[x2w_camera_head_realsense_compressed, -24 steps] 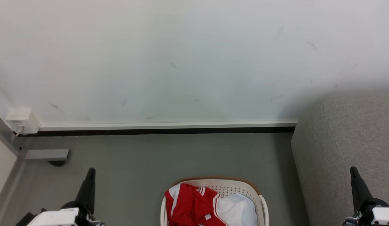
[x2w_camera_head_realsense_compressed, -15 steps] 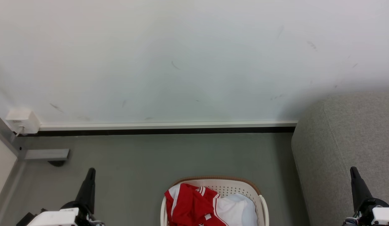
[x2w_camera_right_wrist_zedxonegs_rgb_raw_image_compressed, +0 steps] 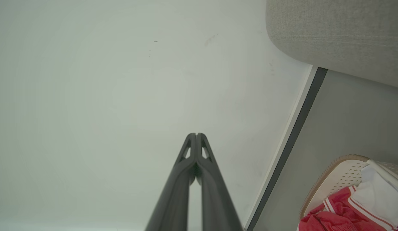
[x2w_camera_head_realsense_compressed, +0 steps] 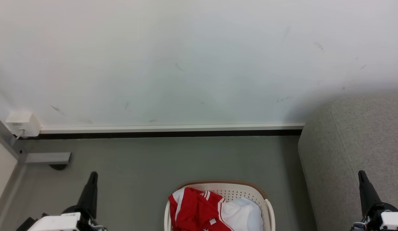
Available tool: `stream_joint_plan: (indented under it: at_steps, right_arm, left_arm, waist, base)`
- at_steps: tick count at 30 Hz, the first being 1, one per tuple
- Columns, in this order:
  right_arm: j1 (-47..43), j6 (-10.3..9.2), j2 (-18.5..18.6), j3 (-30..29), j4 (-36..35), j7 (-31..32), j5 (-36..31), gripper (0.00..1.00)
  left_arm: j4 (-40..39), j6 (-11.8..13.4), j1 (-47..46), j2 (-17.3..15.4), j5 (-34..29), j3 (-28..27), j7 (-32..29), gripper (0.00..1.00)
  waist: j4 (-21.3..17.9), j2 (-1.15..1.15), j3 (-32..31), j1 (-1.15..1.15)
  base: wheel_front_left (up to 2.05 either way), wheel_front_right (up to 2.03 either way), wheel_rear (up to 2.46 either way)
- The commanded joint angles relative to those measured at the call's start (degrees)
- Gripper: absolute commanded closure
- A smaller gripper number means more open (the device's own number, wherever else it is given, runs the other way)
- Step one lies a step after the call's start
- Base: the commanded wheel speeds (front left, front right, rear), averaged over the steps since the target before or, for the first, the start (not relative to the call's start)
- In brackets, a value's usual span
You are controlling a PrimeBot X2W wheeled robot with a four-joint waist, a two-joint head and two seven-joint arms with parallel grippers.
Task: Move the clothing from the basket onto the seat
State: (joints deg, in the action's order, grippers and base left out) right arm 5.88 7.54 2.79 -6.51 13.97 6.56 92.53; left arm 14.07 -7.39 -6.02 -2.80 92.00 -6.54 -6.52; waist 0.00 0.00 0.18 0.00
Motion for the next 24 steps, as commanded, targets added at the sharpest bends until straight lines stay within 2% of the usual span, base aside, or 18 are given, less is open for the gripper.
stream_joint_plan:
  at_steps: [1, 24]
  right_arm:
    - [0.71, -0.11, 0.11, -0.16, 0.12, 0.07, -0.26, 1.0]
    - [0.71, -0.11, 0.11, -0.16, 0.12, 0.07, -0.26, 1.0]
  left_arm:
    - [-0.17, -0.26, -0.43, -0.12, 0.81, -0.04, -0.19, 1.0]
    - [-0.17, -0.26, -0.43, -0.12, 0.81, -0.03, -0.18, 1.0]
  waist:
    - [0.0, 0.0, 0.0, 0.0]
    - [0.0, 0.0, 0.0, 0.0]
  base:
    - [0.0, 0.0, 0.0]
    - [0.0, 0.0, 0.0]
